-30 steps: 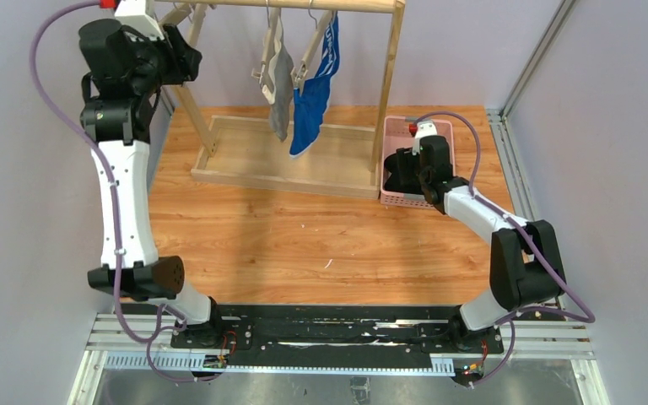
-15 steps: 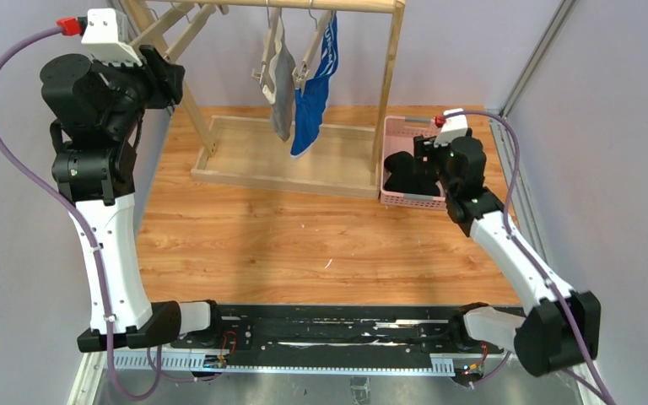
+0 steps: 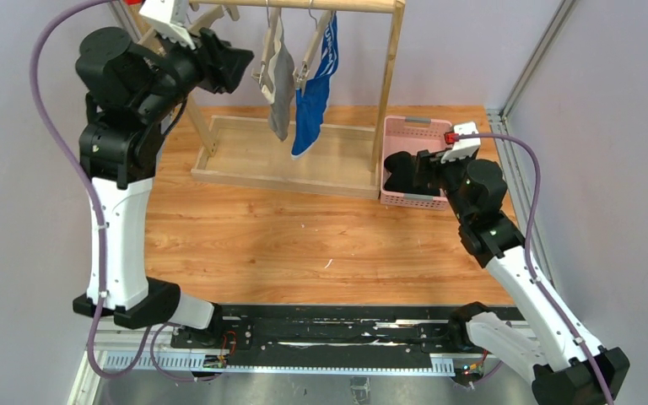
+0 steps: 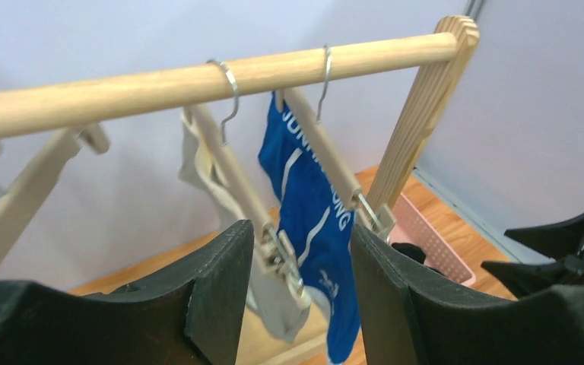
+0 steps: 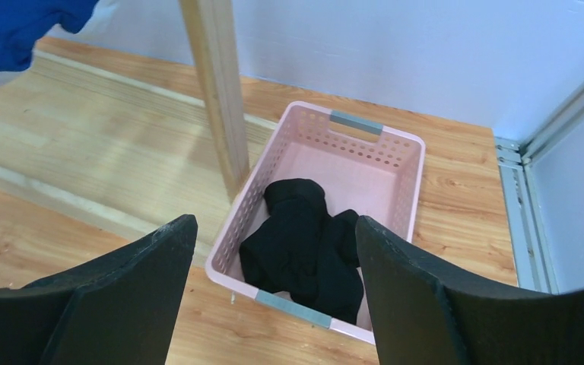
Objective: Remove the underwear clipped to the hanger
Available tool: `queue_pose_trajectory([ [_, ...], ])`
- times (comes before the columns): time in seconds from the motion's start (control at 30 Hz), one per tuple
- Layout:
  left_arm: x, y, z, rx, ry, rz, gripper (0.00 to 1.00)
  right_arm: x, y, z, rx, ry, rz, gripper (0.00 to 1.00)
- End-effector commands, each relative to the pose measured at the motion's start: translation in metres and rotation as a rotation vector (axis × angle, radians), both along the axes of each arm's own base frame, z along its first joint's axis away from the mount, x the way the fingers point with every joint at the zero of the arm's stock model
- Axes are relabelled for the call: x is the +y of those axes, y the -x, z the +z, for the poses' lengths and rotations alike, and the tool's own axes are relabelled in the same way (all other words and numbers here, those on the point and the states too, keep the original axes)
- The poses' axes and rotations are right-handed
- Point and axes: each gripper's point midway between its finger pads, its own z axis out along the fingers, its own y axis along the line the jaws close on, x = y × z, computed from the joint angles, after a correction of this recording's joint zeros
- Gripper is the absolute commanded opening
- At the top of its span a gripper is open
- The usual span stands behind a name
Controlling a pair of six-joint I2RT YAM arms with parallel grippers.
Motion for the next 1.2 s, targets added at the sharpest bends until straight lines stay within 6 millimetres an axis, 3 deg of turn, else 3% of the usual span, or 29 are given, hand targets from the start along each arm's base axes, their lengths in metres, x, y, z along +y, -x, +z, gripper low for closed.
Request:
queue_pose_trajectory([
  [0.0,-0.022,-0.023,0.002,-0.007,-0.012,-0.018,0.59,0.011,0.018,0.0,0.017,0.003,0.048,0.78],
  [0.2,-0.03,-0.051,-0.015,0.017,-0.03,-0.002,0.62,0.013,0.037,0.008,-0.017,-0.011,0.078,0.78],
  [0.47,-0.03,-0.071,-0.02,0.004,-0.011,0.03,0.68,0.012,0.046,0.006,-0.018,-0.001,0.092,0.78],
  [1.0,-0.039,-0.106,-0.059,0.086,-0.04,0.038,0.65,0.011,0.048,0.005,-0.023,0.021,0.085,0.78],
  [1.17,-0.04,-0.113,-0.068,0.104,-0.047,0.041,0.59,0.011,0.048,0.003,-0.022,0.019,0.087,0.78],
])
